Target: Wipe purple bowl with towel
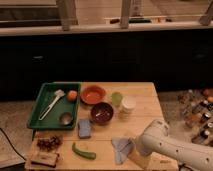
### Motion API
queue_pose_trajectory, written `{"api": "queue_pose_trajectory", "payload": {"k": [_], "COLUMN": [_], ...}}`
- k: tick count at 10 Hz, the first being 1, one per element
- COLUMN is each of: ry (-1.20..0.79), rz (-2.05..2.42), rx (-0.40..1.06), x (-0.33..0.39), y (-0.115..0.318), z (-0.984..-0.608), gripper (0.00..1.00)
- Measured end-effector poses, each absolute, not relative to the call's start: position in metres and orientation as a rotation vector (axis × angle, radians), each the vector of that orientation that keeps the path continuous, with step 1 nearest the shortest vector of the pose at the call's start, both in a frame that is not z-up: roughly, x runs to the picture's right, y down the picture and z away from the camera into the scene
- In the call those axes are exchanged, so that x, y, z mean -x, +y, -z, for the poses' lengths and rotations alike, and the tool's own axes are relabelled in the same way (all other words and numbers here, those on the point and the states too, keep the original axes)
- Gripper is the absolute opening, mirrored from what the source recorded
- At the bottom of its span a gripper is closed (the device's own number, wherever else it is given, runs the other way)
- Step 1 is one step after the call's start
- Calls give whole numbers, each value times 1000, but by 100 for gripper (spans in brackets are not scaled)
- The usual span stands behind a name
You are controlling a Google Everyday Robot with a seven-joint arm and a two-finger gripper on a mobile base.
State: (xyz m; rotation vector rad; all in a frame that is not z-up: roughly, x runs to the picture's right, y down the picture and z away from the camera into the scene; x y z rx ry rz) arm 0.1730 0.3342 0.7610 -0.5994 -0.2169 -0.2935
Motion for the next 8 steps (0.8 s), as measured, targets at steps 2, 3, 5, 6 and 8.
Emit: {"api": "queue_pose_trajectory", "payload": {"k": [2, 3, 5, 6, 8], "ry": [-228, -234, -246, -251, -264], "rz": [301, 310, 324, 332, 331], "rx": [594, 593, 593, 599, 611], "x": [-169, -166, -159, -157, -152], "y": [330, 329, 326, 326, 327], "z": [-760, -759, -760, -761, -764], "gripper": [80, 80, 78, 72, 51]}}
